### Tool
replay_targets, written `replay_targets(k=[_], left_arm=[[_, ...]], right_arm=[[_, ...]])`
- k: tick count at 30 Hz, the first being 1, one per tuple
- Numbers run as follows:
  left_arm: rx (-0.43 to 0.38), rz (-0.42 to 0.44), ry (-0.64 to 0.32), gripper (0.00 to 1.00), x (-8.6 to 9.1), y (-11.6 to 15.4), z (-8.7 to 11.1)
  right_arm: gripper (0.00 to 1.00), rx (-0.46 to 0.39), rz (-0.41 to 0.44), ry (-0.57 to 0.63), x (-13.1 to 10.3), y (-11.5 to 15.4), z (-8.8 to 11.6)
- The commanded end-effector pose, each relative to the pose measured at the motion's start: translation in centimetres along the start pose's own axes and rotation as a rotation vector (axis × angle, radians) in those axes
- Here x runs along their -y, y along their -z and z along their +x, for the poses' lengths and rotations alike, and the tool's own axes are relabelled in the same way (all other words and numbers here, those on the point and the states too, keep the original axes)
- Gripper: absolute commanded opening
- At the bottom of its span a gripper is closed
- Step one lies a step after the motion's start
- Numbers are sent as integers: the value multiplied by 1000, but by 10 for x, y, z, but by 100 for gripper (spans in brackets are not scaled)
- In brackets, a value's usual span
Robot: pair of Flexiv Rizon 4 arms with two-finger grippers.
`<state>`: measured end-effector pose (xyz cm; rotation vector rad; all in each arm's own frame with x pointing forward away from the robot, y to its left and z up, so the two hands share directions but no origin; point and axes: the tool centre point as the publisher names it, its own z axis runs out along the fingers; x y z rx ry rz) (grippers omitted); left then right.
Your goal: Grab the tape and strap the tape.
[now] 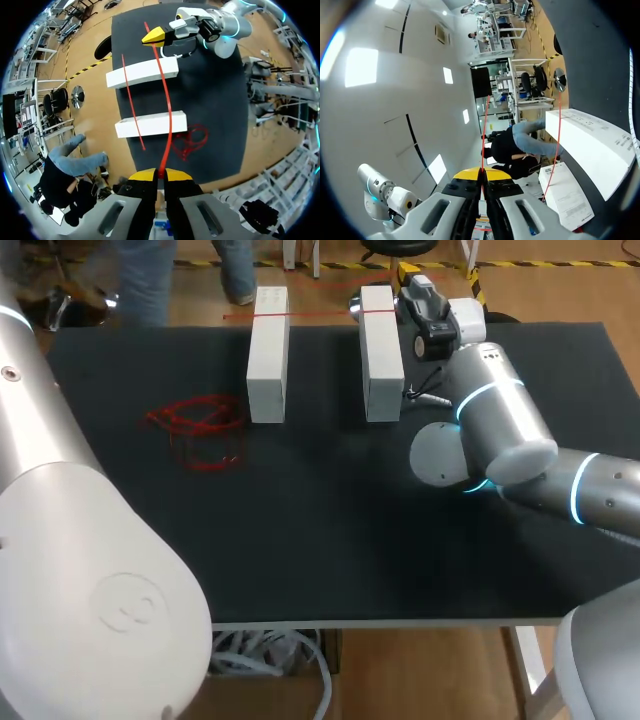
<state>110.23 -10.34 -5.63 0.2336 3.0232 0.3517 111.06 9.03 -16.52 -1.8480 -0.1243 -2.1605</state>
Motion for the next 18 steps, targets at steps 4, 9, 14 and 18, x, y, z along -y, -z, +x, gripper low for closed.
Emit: replay_targets(k=[4,9,14,18], left_arm=[[-1,-3,1,0,0,1,0],[-1,-3,1,0,0,1,0],[-1,-3,1,0,0,1,0],[-1,-3,1,0,0,1,0]], right_arm=[[0,1,8,1,-2,-1,1],[0,1,8,1,-2,-1,1],[0,1,8,1,-2,-1,1],[0,9,0,13,-3,-4,2]])
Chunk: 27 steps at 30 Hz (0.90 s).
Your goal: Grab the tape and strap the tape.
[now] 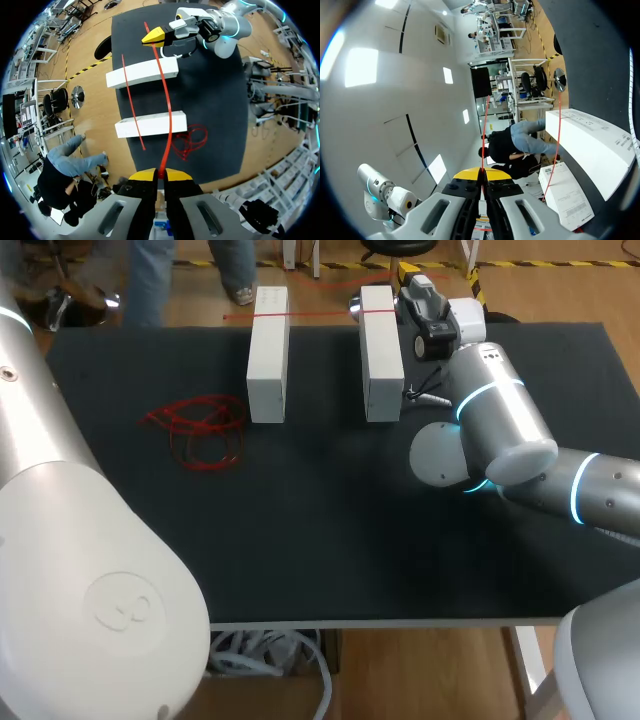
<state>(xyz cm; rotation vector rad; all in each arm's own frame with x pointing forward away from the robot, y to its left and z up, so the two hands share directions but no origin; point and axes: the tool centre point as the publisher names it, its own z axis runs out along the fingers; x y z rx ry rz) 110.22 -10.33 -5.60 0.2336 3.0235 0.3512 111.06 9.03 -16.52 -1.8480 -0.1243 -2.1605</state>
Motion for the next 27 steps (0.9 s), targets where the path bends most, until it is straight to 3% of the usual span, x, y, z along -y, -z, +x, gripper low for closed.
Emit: replay_targets(k=[1,4,6,12,15,16,17,21,22,24,27], left_arm=[[-1,-4,1,0,1,1,0],[-1,-4,1,0,1,1,0],[-1,-4,1,0,1,1,0],[-1,-4,1,0,1,1,0],[-1,-4,1,0,1,1,0],[-1,-4,1,0,1,1,0],[-1,-4,1,0,1,1,0],[-1,-4,1,0,1,1,0],[-1,-4,1,0,1,1,0],[-1,-4,1,0,1,1,0],[-1,-4,1,0,1,1,0]], right_arm=[[0,31,-8,51,-4,-7,5],[0,80,-28,169,-9,-16,16],[0,99,-39,187,-13,-19,22],[0,126,28,302,-22,-26,43],[0,150,56,332,-21,-30,47],[0,188,97,356,-20,-30,49],[0,222,74,391,-19,-31,49],[0,215,117,392,-16,-34,52],[0,244,87,479,-16,-34,53],[0,238,117,472,-15,-36,52],[0,254,112,592,-12,-37,53]])
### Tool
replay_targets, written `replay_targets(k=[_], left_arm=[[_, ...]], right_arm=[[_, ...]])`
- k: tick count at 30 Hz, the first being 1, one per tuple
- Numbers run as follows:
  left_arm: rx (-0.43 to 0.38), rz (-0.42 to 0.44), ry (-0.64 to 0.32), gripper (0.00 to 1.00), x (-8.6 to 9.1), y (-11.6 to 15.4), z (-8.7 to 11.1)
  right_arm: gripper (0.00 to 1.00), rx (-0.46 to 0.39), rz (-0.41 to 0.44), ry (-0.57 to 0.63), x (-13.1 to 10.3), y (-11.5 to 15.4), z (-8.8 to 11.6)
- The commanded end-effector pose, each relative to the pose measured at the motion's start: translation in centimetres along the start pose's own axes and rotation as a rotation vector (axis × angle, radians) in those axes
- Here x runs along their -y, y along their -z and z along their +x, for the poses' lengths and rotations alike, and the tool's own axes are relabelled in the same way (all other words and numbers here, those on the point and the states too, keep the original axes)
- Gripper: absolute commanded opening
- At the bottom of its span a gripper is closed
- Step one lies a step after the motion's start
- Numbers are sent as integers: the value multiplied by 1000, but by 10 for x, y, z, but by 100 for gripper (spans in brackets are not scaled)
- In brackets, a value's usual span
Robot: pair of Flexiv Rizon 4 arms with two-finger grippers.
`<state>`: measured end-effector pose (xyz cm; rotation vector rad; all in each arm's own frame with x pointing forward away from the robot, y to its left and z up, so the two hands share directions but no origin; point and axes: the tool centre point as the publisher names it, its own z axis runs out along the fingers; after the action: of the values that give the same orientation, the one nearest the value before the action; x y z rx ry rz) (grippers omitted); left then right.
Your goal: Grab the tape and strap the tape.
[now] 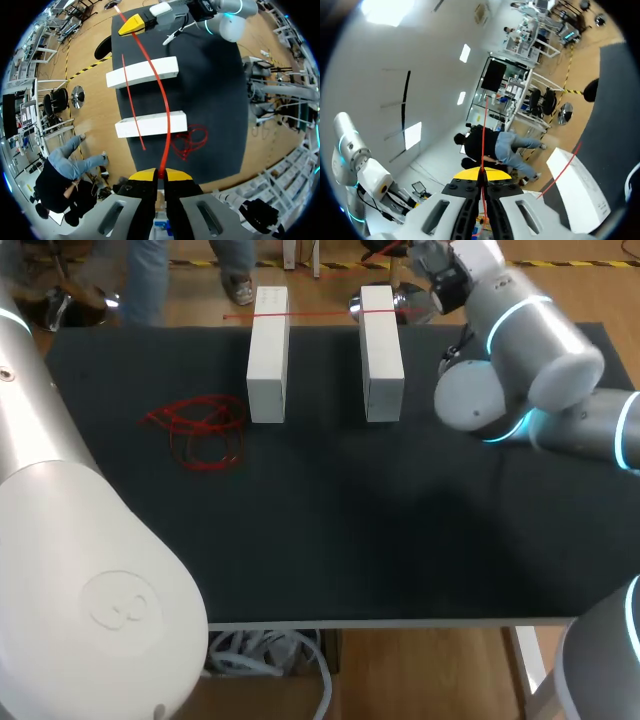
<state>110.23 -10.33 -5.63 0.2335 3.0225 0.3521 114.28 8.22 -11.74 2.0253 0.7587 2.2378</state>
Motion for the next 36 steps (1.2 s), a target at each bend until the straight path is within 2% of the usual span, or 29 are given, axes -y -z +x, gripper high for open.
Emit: replay_targets(k=[1,2,5,8,9,10,11,16,18,19,20,22,24,27,28,30,31,33,34,35,36], left_arm=[[-2,-3,1,0,0,1,0],[-2,-3,1,0,0,1,0],[-2,-3,1,0,0,1,0],[-2,-3,1,0,0,1,0],[-2,-3,1,0,0,1,0],[-2,-3,1,0,0,1,0],[-2,-3,1,0,0,1,0],[-2,-3,1,0,0,1,0],[-2,-3,1,0,0,1,0],[-2,-3,1,0,0,1,0],[-2,-3,1,0,0,1,0],[-2,-3,1,0,0,1,0],[-2,-3,1,0,0,1,0],[-2,-3,1,0,0,1,0],[-2,-3,1,0,0,1,0],[-2,-3,1,0,0,1,0],[-2,-3,1,0,0,1,0],[-2,-3,1,0,0,1,0],[-2,-3,1,0,0,1,0],[-2,-3,1,0,0,1,0],[-2,-3,1,0,0,1,0]], right_arm=[[0,106,64,104,-4,0,9],[0,146,52,133,-4,0,10],[0,161,56,201,-4,-2,11],[0,146,49,294,-4,-3,13],[0,122,63,383,-3,-3,15],[0,117,61,391,-3,-2,16],[0,135,98,413,-2,-2,17],[0,67,112,620,3,1,19],[0,64,125,646,6,3,20],[0,18,122,740,7,4,22],[0,9,120,767,9,5,24],[0,-13,150,847,11,6,25],[0,-15,175,878,13,7,26],[0,-36,165,968,14,7,26],[0,-60,123,1028,14,7,26],[0,-70,125,1074,13,7,27],[0,-96,82,1144,12,5,27],[0,-115,94,1213,11,4,28],[0,-147,65,1270,11,4,29],[0,-151,85,1317,12,4,30],[0,-154,81,1321,13,5,29]])
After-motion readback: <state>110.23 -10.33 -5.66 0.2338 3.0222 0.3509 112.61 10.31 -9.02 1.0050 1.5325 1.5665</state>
